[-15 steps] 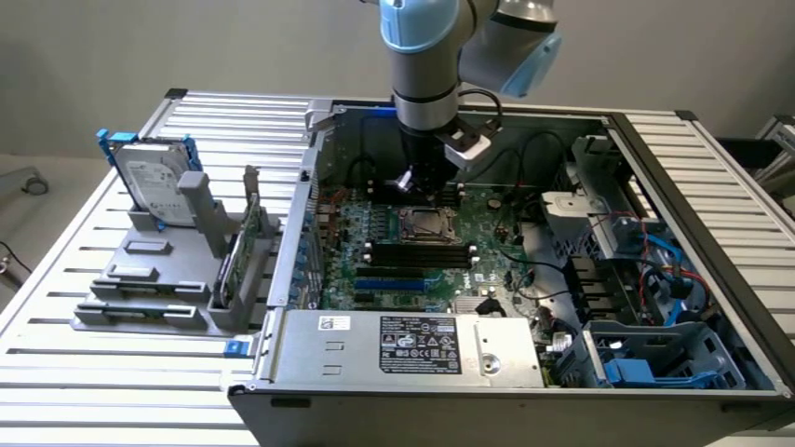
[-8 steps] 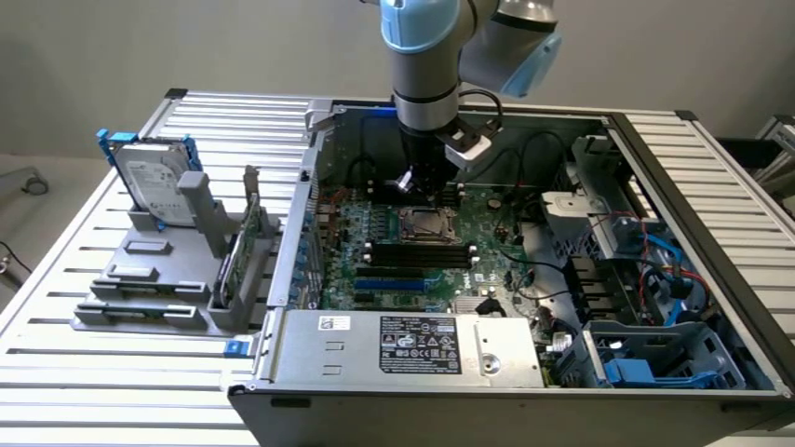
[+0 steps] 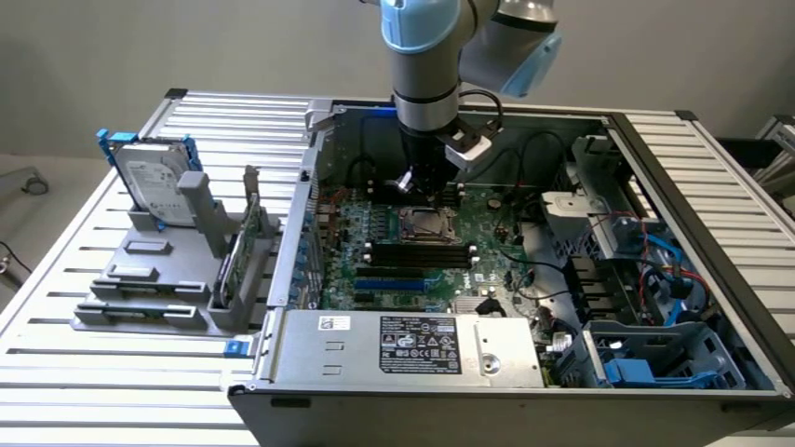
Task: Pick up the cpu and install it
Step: 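Install the first cpu locking lever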
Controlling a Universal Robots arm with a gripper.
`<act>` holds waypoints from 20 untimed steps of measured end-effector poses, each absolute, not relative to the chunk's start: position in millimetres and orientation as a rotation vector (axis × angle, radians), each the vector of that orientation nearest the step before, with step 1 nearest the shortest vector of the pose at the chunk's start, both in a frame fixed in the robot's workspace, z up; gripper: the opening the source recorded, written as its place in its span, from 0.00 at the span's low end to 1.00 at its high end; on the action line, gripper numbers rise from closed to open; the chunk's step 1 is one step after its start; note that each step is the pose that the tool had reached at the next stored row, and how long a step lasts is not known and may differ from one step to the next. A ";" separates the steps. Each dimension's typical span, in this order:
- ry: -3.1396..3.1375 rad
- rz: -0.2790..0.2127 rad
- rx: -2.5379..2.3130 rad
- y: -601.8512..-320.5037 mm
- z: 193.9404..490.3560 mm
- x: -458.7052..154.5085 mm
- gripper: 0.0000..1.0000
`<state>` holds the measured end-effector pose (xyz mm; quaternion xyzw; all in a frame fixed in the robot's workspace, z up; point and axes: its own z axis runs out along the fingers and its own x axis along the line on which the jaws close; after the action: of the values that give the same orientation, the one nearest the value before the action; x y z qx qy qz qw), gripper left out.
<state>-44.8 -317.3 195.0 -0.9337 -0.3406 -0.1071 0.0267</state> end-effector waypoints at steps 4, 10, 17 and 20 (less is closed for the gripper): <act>-1.052 -0.331 -2.884 -317.3 195.0 -44.8 0.11; -1.050 -0.333 -2.879 -317.3 194.9 -44.8 0.11; -1.047 -0.336 -2.874 -317.2 195.9 -44.8 0.11; -1.047 -0.335 -2.875 -317.4 201.0 -44.8 0.11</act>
<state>-44.8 -317.4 201.0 -0.9335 -0.3401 -0.1088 0.0320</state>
